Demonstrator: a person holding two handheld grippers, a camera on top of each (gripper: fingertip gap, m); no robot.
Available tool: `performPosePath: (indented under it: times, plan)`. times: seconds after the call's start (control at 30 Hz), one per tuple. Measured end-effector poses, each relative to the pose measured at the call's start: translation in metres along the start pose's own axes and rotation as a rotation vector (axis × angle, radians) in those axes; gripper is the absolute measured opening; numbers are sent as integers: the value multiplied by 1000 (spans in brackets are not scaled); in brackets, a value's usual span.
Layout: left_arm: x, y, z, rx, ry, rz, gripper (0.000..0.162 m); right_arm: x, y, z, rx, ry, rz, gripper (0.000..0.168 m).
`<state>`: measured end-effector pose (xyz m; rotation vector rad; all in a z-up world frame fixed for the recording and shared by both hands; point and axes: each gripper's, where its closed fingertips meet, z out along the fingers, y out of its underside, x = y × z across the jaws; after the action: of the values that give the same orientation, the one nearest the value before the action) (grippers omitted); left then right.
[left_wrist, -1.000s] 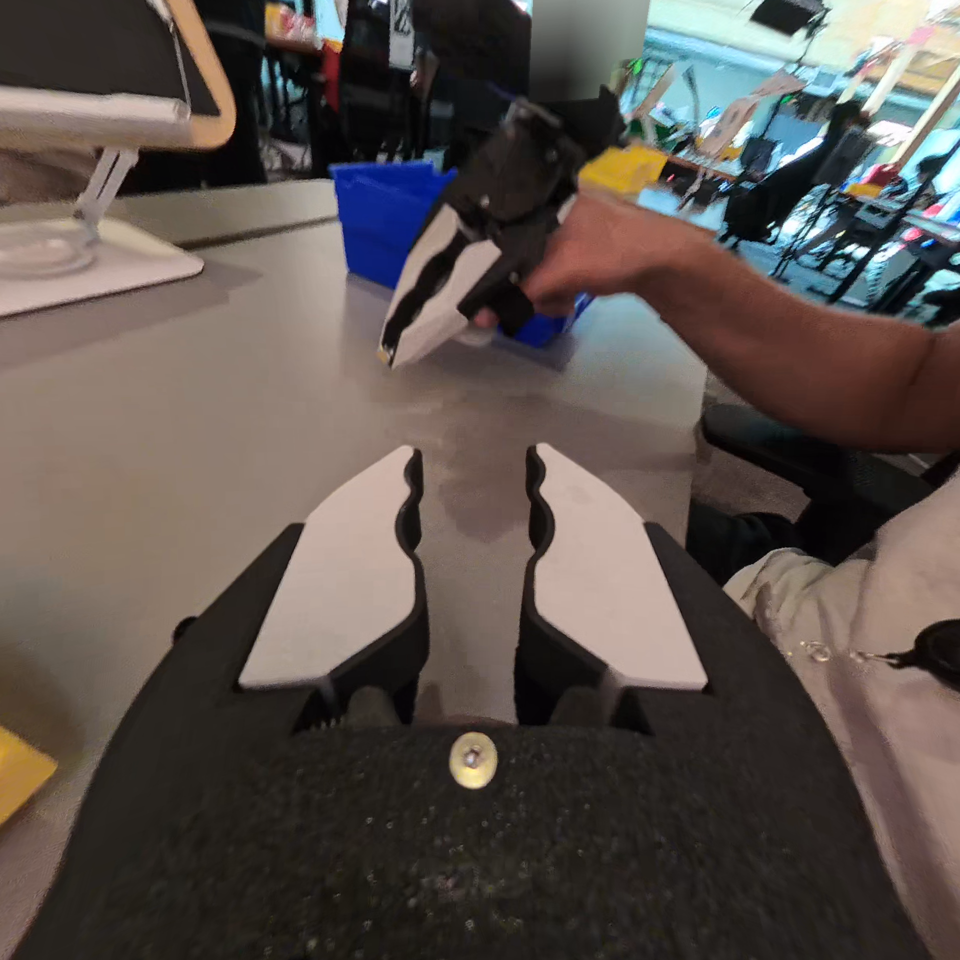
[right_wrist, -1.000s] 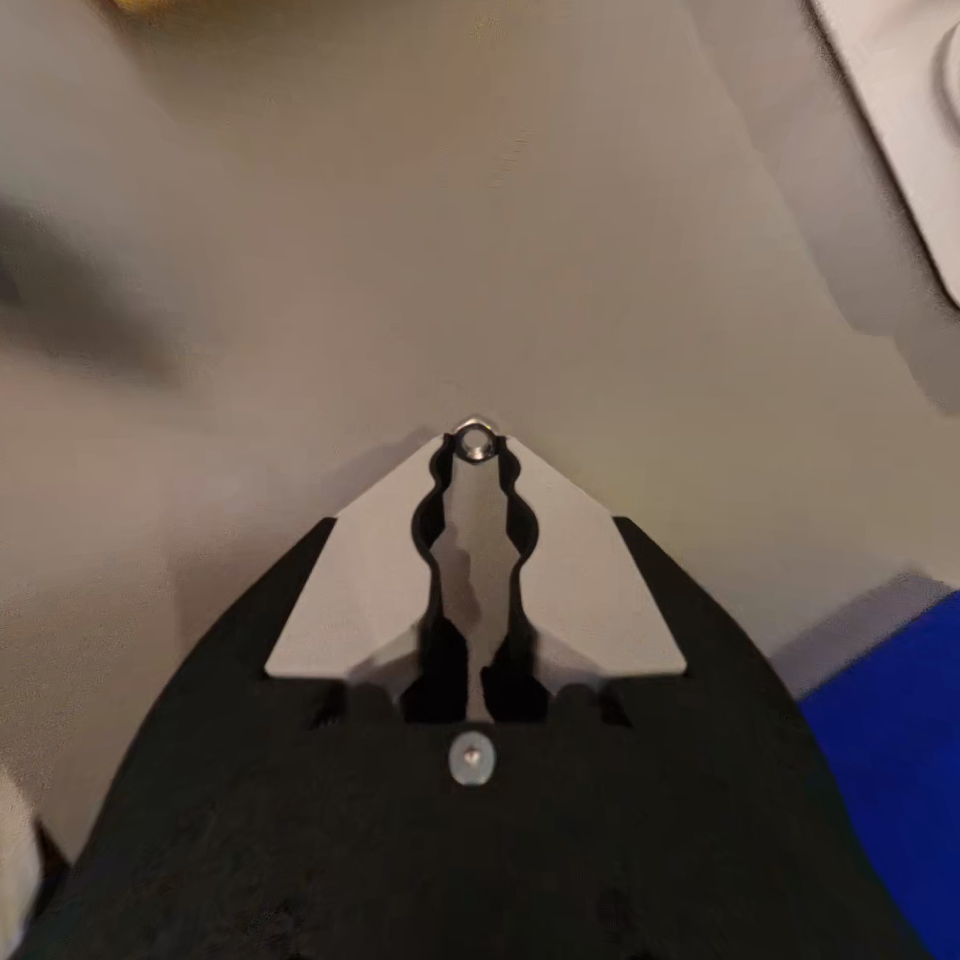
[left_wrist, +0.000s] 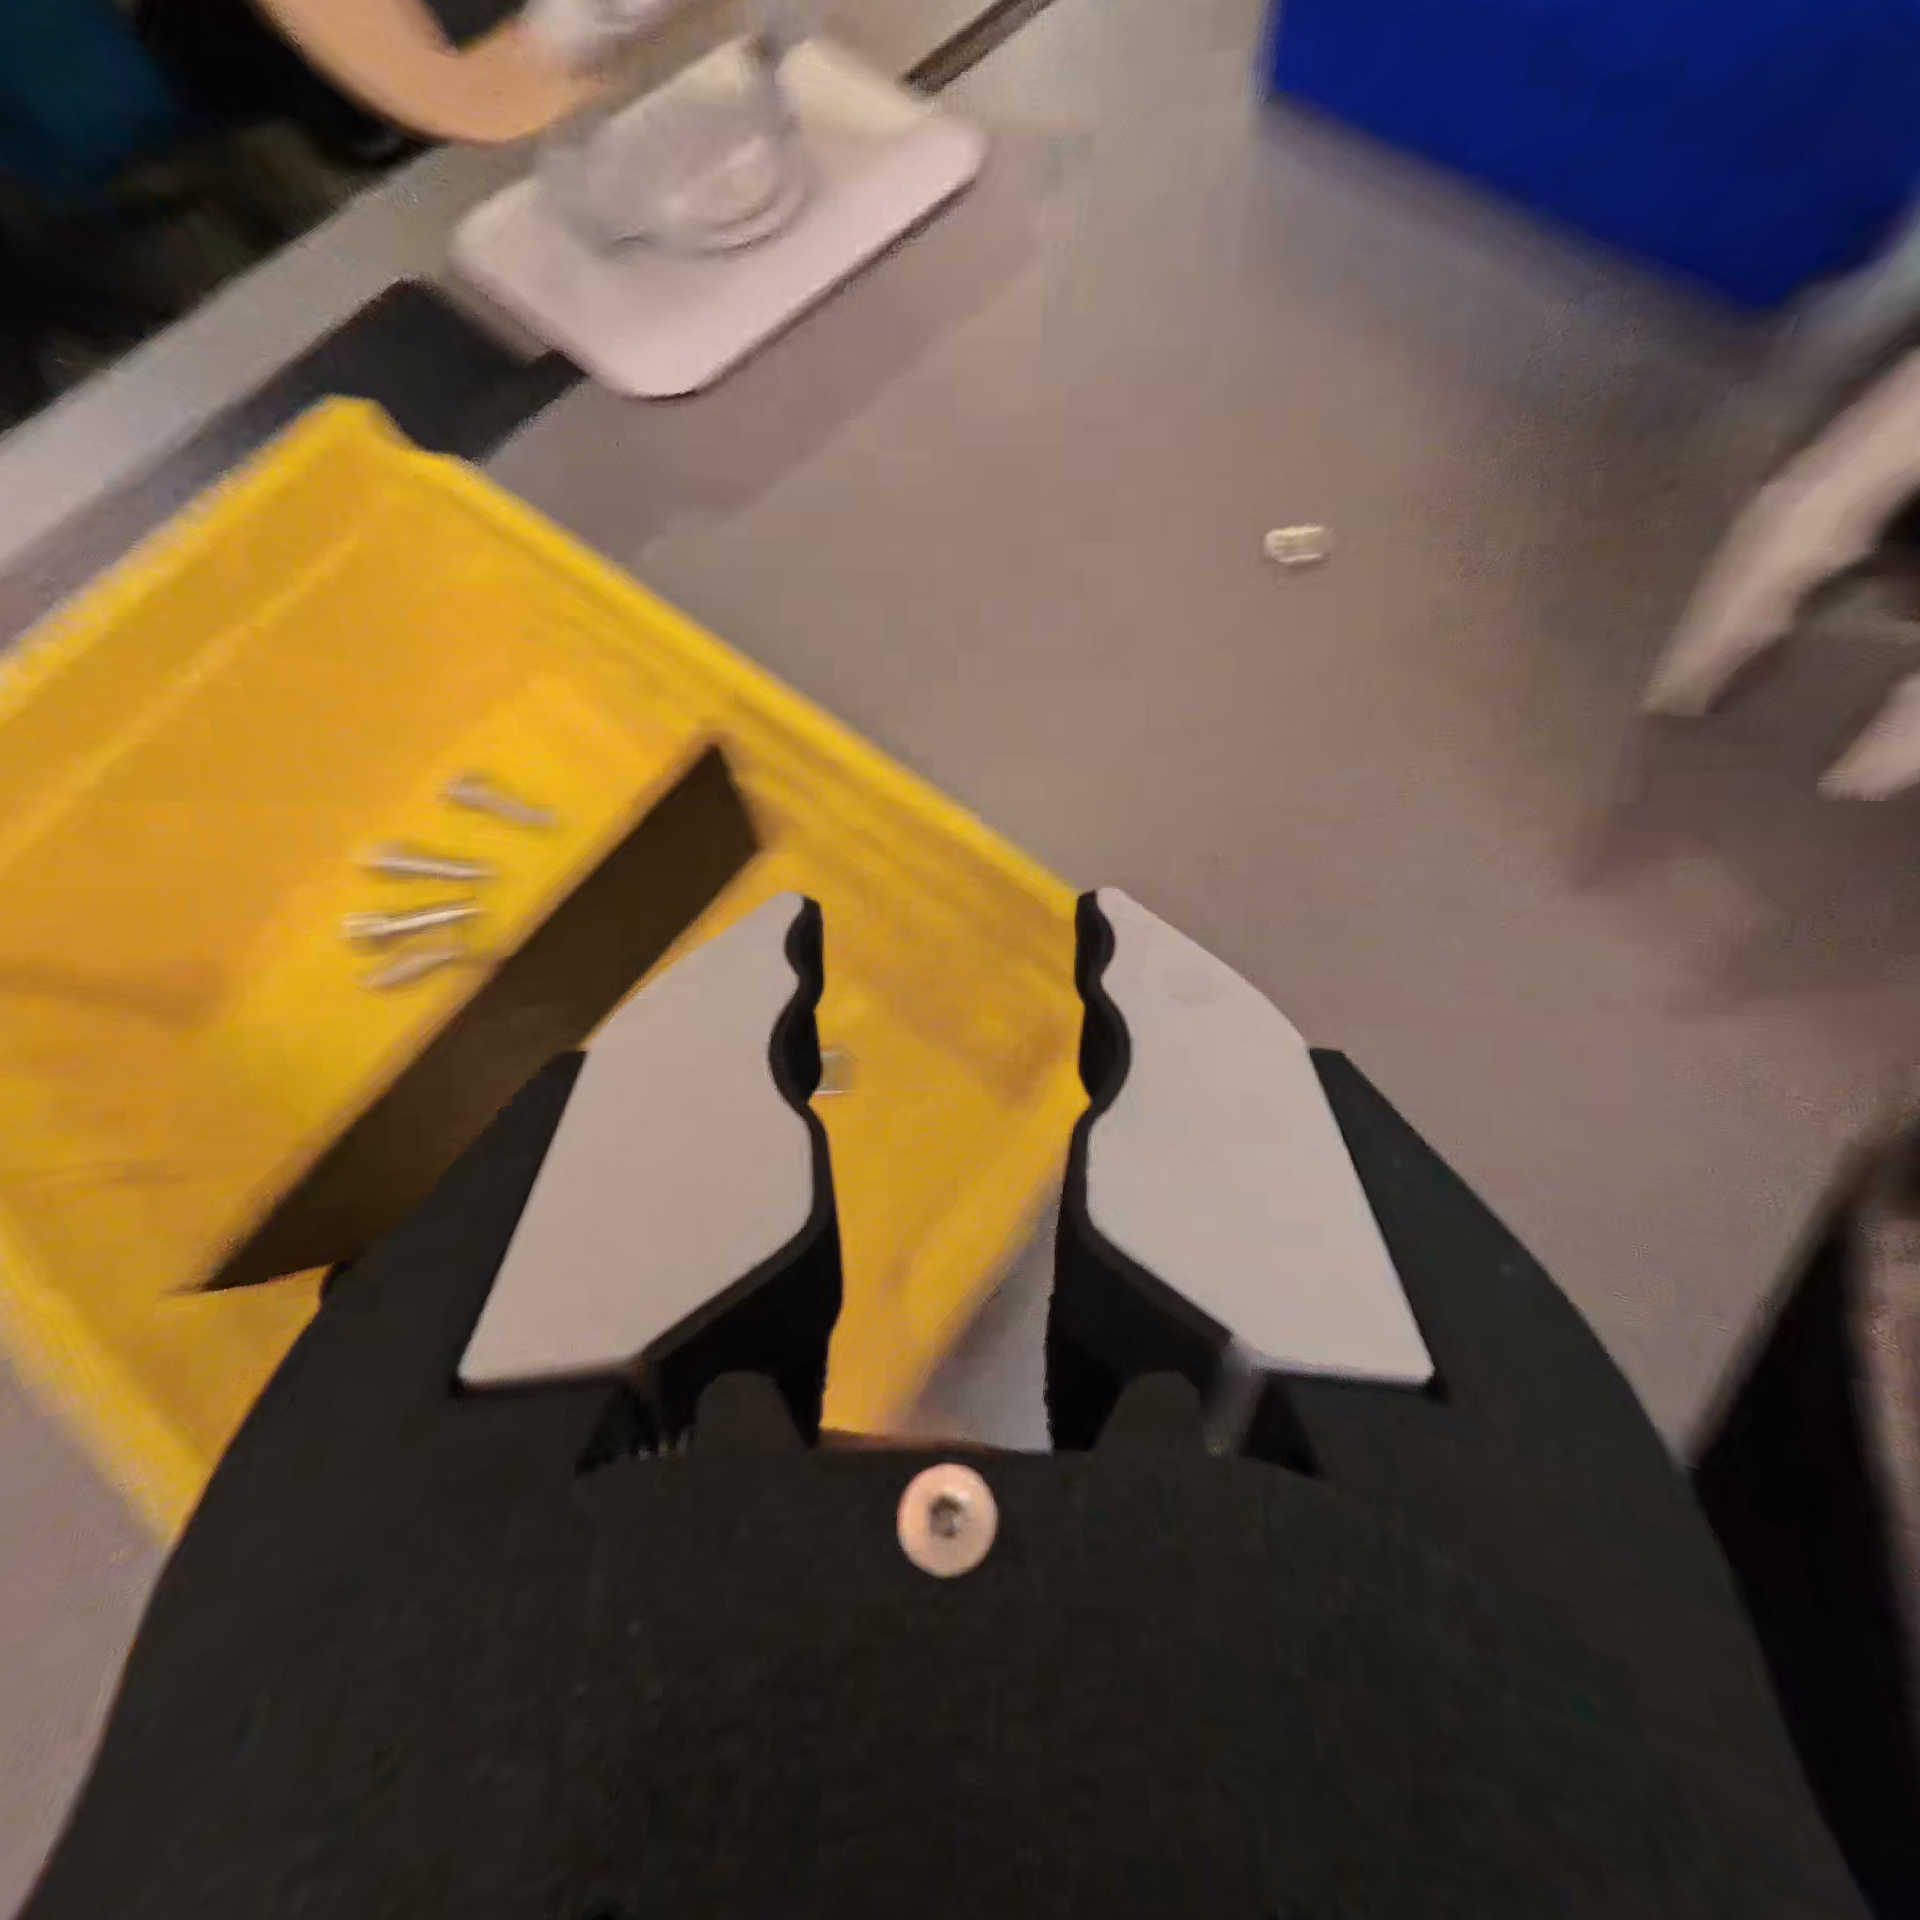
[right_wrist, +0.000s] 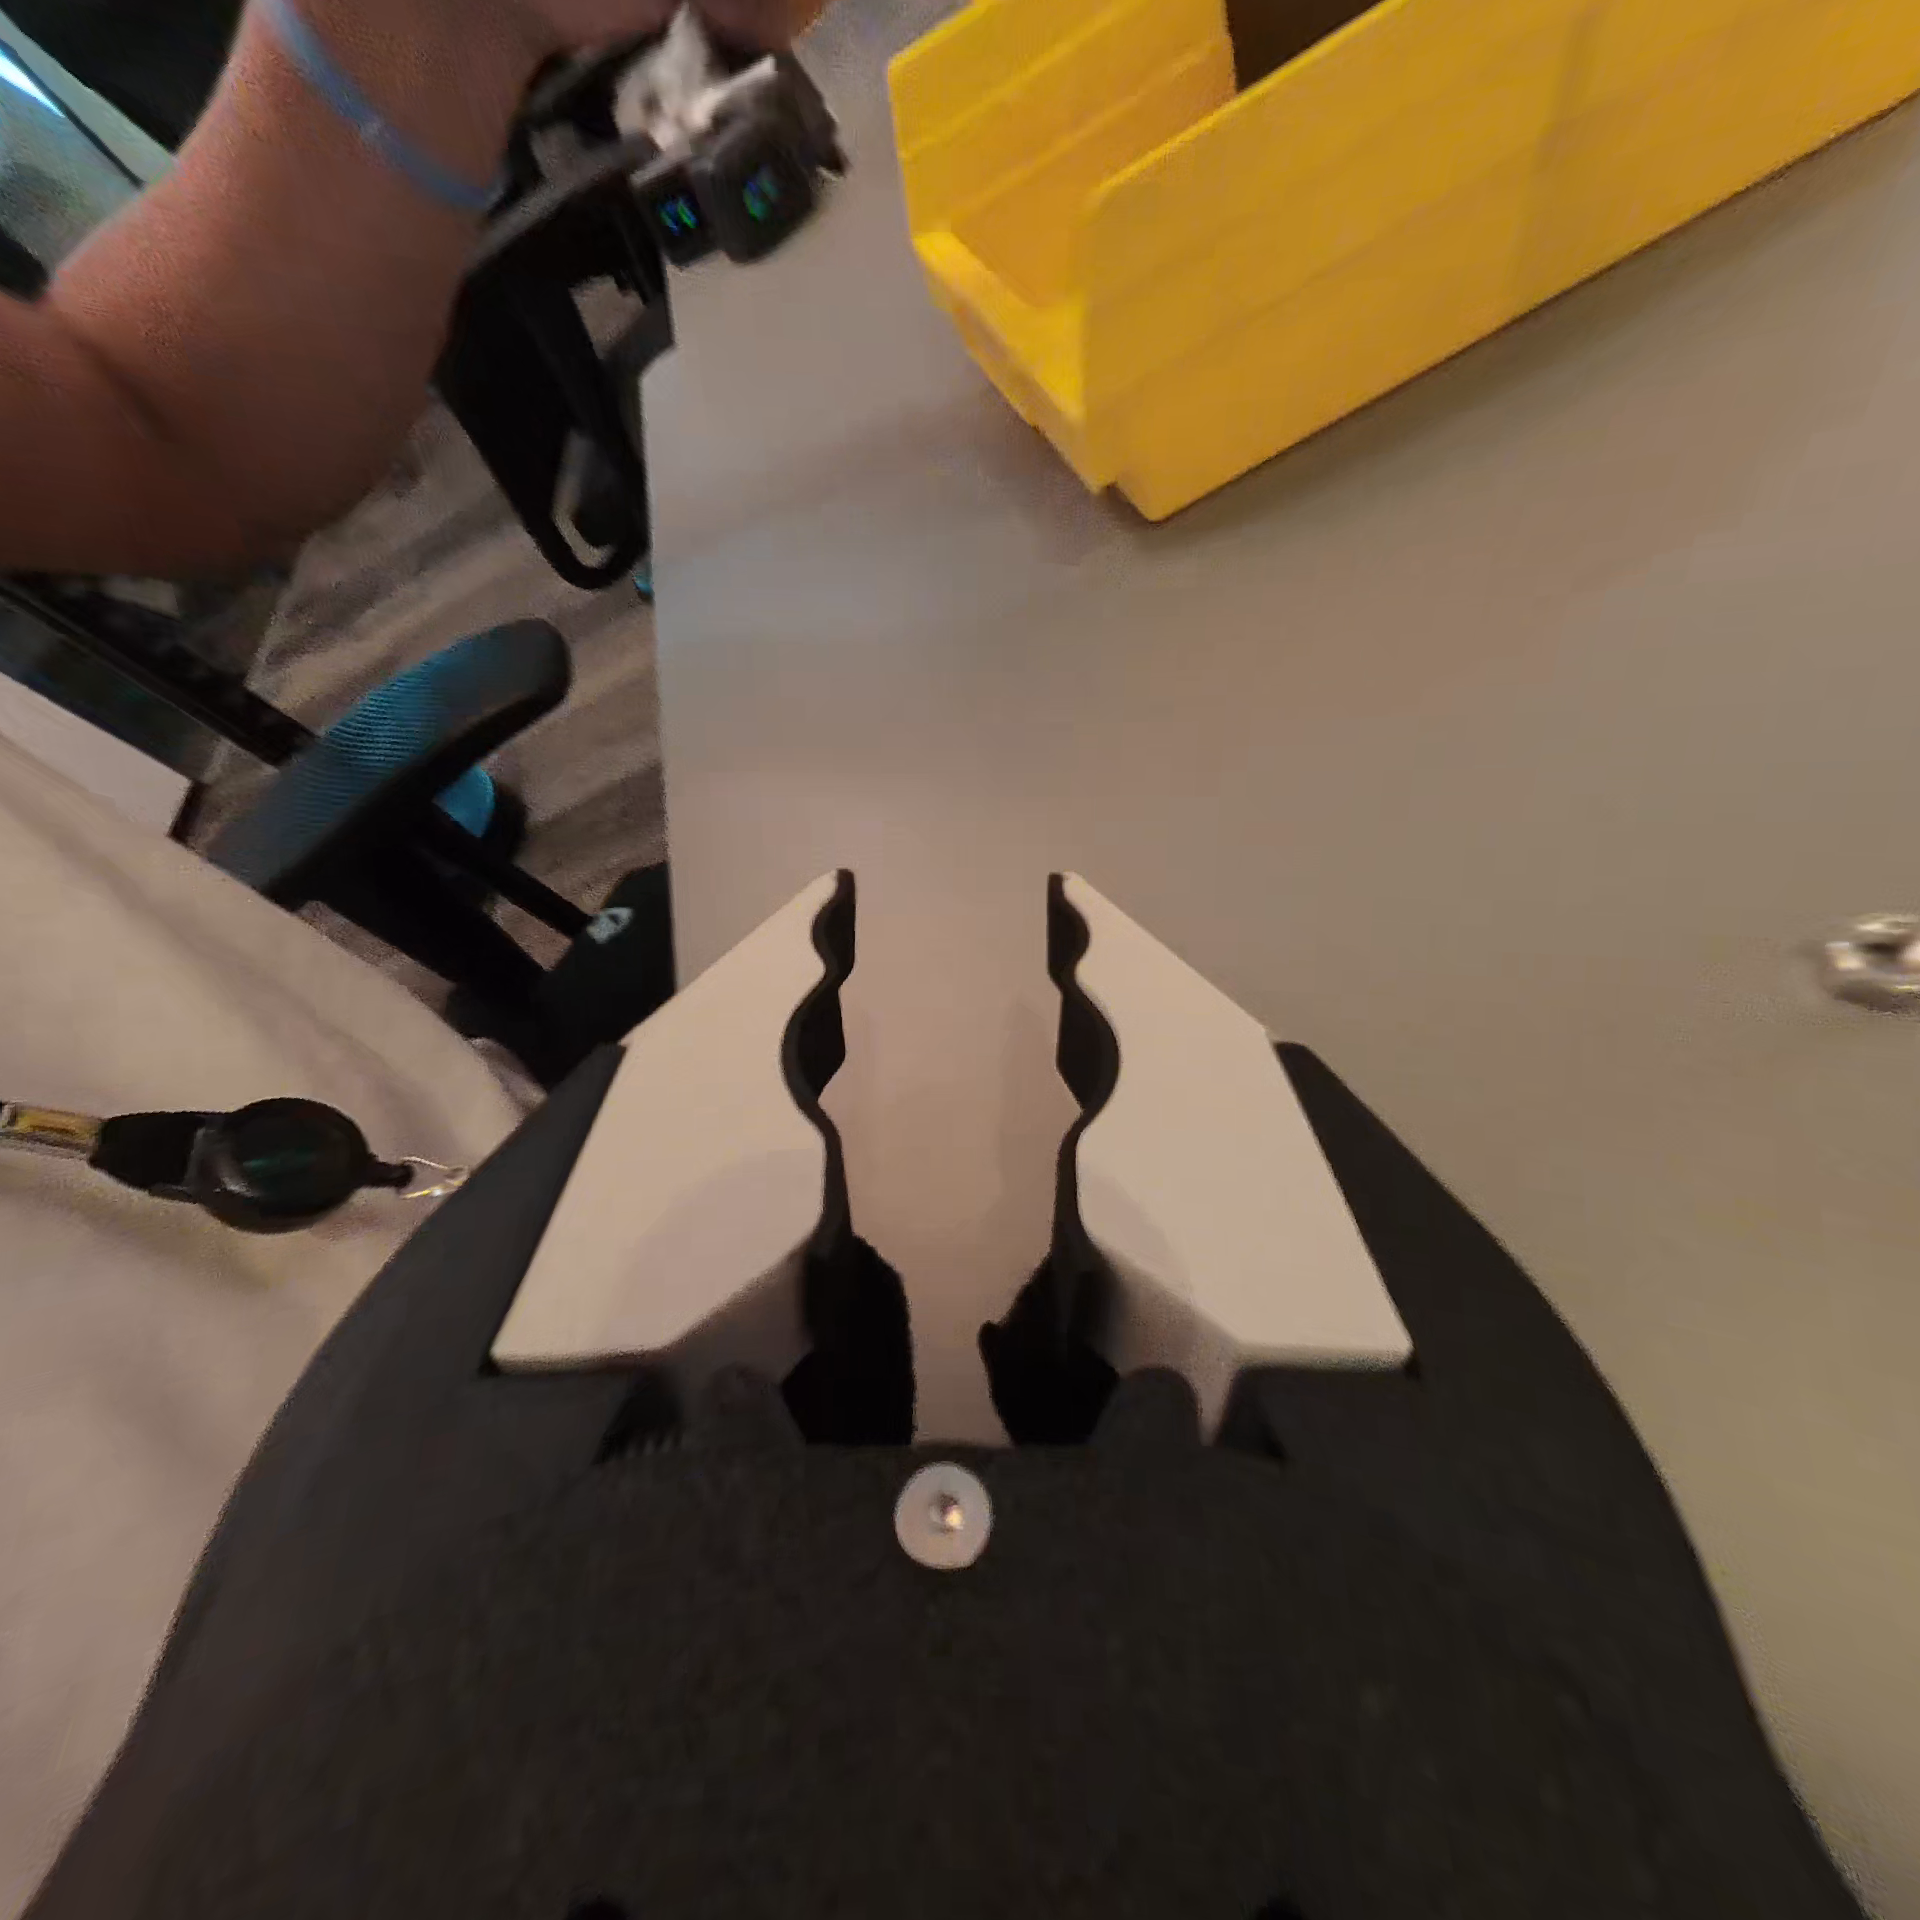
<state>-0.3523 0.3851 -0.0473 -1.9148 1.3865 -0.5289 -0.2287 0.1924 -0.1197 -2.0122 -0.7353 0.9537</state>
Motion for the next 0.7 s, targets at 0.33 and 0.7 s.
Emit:
performPosePath:
  times: [0.33,0.7]
  plan:
    - [-176,45,109,-573,-130,166,38,-27,12,7,49,-139,61,33]
    - [-187,63,153,-585,-65,-22,32,-20,19,-2,53,-177,106,33]
